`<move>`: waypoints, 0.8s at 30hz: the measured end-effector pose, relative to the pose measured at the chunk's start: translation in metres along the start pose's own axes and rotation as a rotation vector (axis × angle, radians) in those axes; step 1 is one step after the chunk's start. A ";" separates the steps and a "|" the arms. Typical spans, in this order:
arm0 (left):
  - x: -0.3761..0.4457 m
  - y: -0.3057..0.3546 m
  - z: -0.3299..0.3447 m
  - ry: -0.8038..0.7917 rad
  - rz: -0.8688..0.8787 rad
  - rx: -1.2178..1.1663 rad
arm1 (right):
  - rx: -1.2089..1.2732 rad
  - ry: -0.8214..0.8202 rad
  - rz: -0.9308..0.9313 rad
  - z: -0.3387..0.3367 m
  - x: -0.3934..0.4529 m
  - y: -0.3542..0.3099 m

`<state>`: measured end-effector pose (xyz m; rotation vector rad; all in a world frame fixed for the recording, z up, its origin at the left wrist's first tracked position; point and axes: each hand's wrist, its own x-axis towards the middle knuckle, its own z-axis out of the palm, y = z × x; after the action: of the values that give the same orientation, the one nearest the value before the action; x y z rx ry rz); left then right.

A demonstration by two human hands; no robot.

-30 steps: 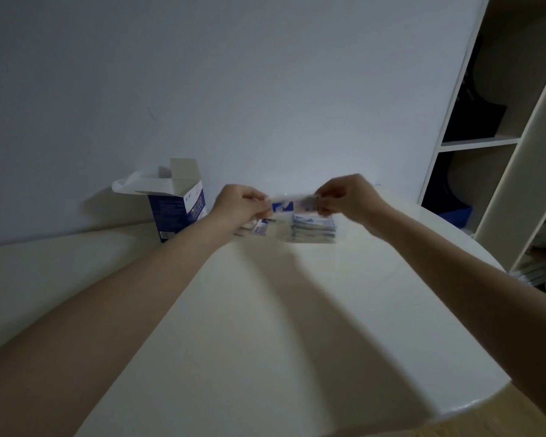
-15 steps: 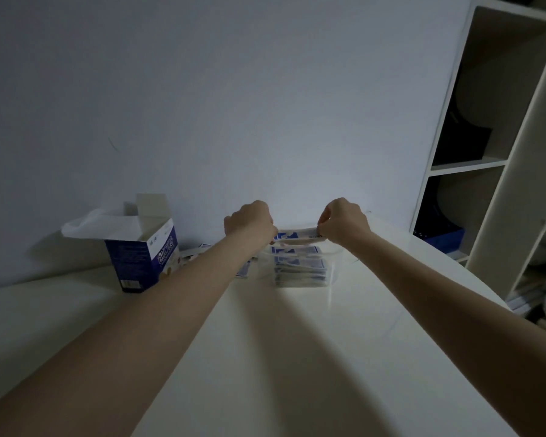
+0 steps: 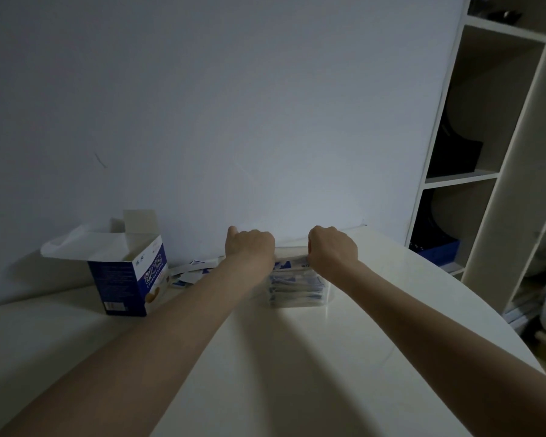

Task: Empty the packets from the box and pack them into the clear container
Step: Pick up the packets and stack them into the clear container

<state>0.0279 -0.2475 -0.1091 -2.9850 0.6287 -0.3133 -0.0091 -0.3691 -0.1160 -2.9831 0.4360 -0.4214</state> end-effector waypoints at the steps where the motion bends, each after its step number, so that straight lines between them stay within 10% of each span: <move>1: -0.001 0.001 -0.001 -0.014 -0.001 -0.001 | -0.022 0.002 -0.009 0.000 -0.001 0.000; 19: -0.001 -0.011 -0.008 0.117 -0.038 -0.200 | -0.076 0.030 -0.008 -0.026 -0.009 -0.002; 24: -0.013 -0.006 -0.013 0.050 0.022 -0.174 | -0.029 -0.222 0.053 -0.029 -0.015 -0.001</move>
<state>0.0154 -0.2372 -0.0978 -3.1412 0.7285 -0.3507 -0.0307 -0.3655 -0.0924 -2.9911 0.5003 -0.0772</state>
